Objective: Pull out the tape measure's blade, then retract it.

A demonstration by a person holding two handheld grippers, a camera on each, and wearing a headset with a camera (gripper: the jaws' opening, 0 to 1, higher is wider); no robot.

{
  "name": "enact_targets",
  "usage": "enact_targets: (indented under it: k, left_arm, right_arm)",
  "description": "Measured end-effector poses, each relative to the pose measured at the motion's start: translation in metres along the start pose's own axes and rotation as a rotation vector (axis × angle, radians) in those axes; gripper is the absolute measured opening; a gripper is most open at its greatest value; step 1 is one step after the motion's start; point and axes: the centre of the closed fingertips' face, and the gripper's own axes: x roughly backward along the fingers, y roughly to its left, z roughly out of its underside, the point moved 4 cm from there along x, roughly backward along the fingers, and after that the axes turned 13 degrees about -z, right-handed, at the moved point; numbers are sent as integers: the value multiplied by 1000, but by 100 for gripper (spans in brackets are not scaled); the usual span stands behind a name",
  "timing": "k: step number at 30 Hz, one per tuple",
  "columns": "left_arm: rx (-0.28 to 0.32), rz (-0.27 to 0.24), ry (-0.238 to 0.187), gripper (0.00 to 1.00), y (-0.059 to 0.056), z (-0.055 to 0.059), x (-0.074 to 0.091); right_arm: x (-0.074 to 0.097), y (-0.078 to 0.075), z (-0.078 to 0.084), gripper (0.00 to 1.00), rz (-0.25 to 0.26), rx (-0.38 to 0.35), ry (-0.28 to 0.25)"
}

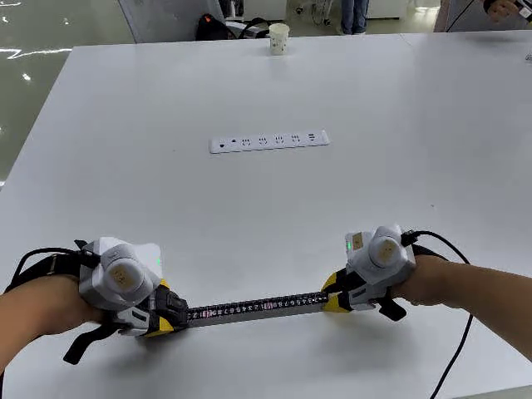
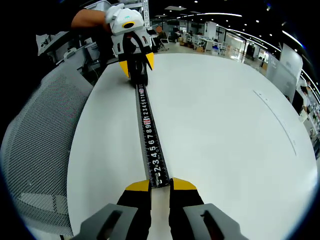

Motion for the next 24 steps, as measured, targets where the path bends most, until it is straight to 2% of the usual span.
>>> enact_targets:
  k: [24]
  left_arm:
    - [-3, -3, -2, 31, 1, -1, 1]
  right_arm:
    - [5, 1, 8, 9, 10, -15, 1]
